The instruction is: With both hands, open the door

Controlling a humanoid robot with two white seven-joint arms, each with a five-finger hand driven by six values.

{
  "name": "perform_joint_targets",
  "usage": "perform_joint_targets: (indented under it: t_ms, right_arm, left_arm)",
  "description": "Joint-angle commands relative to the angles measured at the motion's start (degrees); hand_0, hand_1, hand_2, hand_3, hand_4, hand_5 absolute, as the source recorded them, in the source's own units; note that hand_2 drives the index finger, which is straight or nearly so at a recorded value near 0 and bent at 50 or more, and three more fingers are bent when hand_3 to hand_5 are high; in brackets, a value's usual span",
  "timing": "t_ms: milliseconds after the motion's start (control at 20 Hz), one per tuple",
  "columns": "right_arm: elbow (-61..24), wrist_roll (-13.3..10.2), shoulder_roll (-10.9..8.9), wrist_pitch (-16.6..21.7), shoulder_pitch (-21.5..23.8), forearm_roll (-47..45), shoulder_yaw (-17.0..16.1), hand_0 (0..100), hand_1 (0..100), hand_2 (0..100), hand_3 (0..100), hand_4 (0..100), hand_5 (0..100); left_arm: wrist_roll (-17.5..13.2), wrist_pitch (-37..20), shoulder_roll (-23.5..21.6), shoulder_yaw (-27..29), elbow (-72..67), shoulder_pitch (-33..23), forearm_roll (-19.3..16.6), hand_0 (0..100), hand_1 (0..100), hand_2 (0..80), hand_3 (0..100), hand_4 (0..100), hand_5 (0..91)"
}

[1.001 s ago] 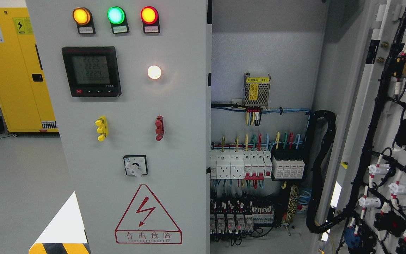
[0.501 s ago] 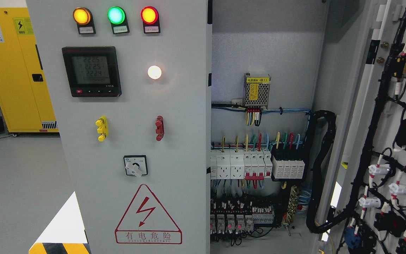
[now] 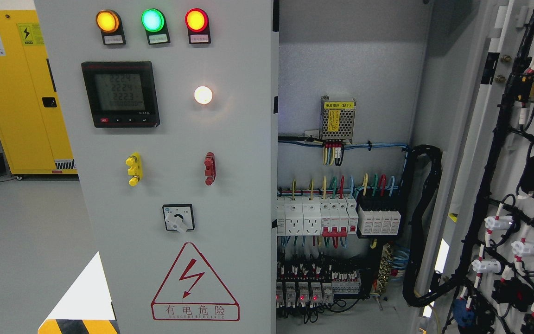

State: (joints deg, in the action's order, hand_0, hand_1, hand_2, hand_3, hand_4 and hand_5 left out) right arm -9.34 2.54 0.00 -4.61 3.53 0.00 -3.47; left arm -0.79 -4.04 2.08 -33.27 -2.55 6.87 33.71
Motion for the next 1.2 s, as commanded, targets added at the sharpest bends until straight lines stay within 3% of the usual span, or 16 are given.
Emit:
perform_joint_targets:
  t_ms: [0, 100, 250, 501, 801, 901, 1151]
  right_arm:
    - [-1.9, 0.27, -1.15, 0.21, 0.16, -0.35, -0.04, 21, 7, 0, 0, 0, 0]
    - [-7.41, 0.27, -1.05, 1.35, 2.6, -0.53, 0.31, 21, 7, 0, 0, 0, 0]
    - [-23.65, 0.27, -1.49, 1.88, 7.87, -0.61, 1.27, 21, 7, 0, 0, 0, 0]
    - [-54.76, 0.19, -3.16, 1.88, 16.84, -0.79, 6.1, 21, 7, 0, 0, 0, 0]
    - [-86.58, 0.19, -3.34, 1.88, 24.32, -0.79, 12.25, 21, 7, 0, 0, 0, 0]
    - [-92.5, 0.19, -3.25, 2.58, 25.38, -0.88, 13.4, 21, 7, 0, 0, 0, 0]
    - [-102.78, 0.19, -3.51, 10.48, 25.82, -0.79, 15.42, 21, 7, 0, 0, 0, 0]
  left_arm:
    - [0.0, 0.0, 1.79, 0.57, -5.1, -0.2, -0.49, 0, 0, 0.0, 1, 0, 0.0]
    - [0.0, -0.18, 1.87, 0.48, -5.01, -0.2, -0.49, 0, 0, 0.0, 1, 0, 0.0]
    - [0.0, -0.44, 1.87, 0.48, -5.01, -0.2, -0.49, 0, 0, 0.0, 1, 0, 0.0]
    - [0.0, -0.44, 1.96, 0.57, -5.01, -0.2, -0.49, 0, 0, 0.0, 1, 0, 0.0]
    - [0.0, -0.36, 2.05, 0.57, -5.01, -0.2, -0.4, 0, 0, 0.0, 2, 0, 0.0]
    - [0.0, -0.36, 2.05, 0.57, -5.01, -0.2, -0.4, 0, 0, 0.0, 2, 0, 0.0]
    - [0.0, -0.44, 2.57, 0.66, -5.01, -0.19, -0.4, 0, 0, 0.0, 2, 0, 0.0]
